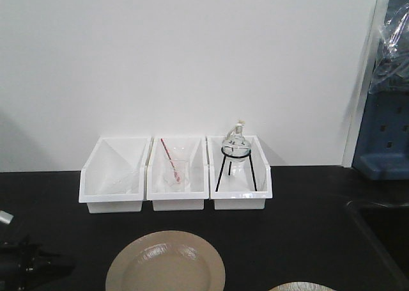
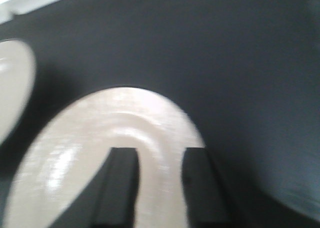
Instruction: Arrange circular plates on left workspace
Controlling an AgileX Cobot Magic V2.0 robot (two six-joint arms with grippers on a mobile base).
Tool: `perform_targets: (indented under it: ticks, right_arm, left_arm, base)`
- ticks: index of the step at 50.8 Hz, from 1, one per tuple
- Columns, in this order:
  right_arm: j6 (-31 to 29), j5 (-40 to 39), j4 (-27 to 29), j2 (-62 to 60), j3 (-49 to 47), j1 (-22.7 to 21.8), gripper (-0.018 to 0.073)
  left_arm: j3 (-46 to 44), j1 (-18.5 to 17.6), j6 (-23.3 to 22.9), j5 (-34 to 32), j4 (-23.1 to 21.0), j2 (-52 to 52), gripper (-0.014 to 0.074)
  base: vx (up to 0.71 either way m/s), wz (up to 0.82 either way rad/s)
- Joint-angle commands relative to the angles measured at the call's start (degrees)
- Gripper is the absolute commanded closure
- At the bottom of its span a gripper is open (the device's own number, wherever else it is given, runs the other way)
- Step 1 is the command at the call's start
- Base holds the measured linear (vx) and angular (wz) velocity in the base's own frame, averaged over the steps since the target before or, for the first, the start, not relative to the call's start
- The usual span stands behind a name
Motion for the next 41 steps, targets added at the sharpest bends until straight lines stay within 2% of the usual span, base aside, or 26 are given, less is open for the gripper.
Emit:
perform_targets:
  ticks: [1,6,9,11,16,20,30,41]
  right_arm:
    - [2.6,0.2,-1.5,-1.1,-1.7,-3.9,0.0077]
    - [11.3,0.8,-3.7,0.1,-1.7,-7.6,-0.0003]
    - [15.9,3.3,-5.5,2.7,-1.7,-9.1,-0.0004]
    - [16.9,6.3,-6.4,5.4,-1.7,-9.7,0.0003]
    - [15.1,10.6,-6.3,11.5,-1.7,-9.7,0.0027]
    - [14.7,11.7,-5.2,14.9,-1.7,-9.7,0.0038]
    - [9.4,13.1,0.3,20.8,-1.6,-9.6,0.0041]
    - [5.6,12.8,5.5,25.2,-1.6,-4.5,0.005]
  left_arm:
    - [-1.6,0.4,0.3,3.5,-2.8,-6.5,0.0605]
    - [-1.2,0.4,1.4,0.6,-2.3,-11.6,0.06]
    - [-0.3,0.4,1.5,-2.1,-1.0,-15.0,0.06]
    - [0.8,0.4,1.5,-4.2,0.8,-17.7,0.06]
    - [3.4,0.4,1.4,-7.0,3.8,-21.7,0.06]
    - [5.3,0.4,1.4,-8.0,3.7,-23.7,0.06]
    - [7.8,0.3,1.4,-8.7,3.6,-26.6,0.06]
    - [7.8,0.3,1.3,-6.7,2.8,-26.9,0.06]
  base:
    - [0.0,0.0]
    - [0.0,0.0]
    - [0.0,0.0]
    - [0.0,0.0]
    - [0.0,0.0]
    - [0.0,0.0]
    - [0.0,0.0]
    - [0.0,0.0]
